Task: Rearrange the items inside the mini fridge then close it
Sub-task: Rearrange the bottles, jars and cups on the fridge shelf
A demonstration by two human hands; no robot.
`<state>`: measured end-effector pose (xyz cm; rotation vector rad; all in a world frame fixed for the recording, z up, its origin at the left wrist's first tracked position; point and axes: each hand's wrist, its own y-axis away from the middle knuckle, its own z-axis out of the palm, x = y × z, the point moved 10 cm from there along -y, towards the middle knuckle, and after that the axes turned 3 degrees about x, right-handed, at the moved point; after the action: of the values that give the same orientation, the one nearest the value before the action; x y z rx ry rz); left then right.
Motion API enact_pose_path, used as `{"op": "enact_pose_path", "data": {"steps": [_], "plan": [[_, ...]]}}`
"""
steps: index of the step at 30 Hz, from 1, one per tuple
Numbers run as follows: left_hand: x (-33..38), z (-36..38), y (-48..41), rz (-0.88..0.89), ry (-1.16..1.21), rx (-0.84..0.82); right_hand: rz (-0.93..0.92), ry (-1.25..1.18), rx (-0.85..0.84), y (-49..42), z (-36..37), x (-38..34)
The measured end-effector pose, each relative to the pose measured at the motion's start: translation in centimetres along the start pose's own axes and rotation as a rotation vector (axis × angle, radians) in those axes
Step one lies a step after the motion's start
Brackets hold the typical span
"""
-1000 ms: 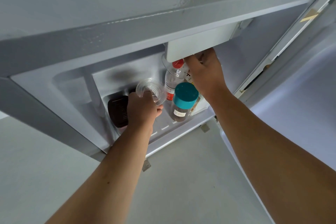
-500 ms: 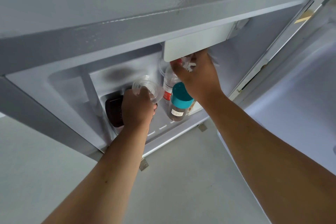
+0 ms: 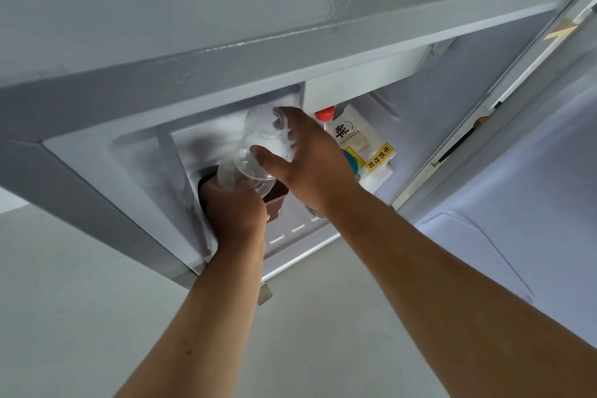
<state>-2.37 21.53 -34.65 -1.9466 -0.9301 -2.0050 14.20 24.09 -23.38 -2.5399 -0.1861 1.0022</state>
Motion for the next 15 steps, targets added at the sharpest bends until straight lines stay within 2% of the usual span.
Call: {"op": "enact_pose_path", "data": {"steps": [4, 6, 9, 15], "plan": [[-1.6, -0.4, 0.1, -0.169, 0.196, 0.005, 0.242, -0.107, -0.158, 0.3, 4.2, 1.8], [-1.4, -0.2, 0.3, -0.191, 0.207, -0.013, 0.341, -0.167, -0.208, 0.5, 5.5, 2.9], [-0.8, -0.1, 0.2, -0.168, 0.153, -0.031, 0.447, -0.237, -0.240, 0.6, 6.4, 4.0], [0.2, -0.6, 0.3, -0.022, -0.161, -0.032, 0.519, -0.347, -0.266, 0.9, 7.3, 3.9]]}}
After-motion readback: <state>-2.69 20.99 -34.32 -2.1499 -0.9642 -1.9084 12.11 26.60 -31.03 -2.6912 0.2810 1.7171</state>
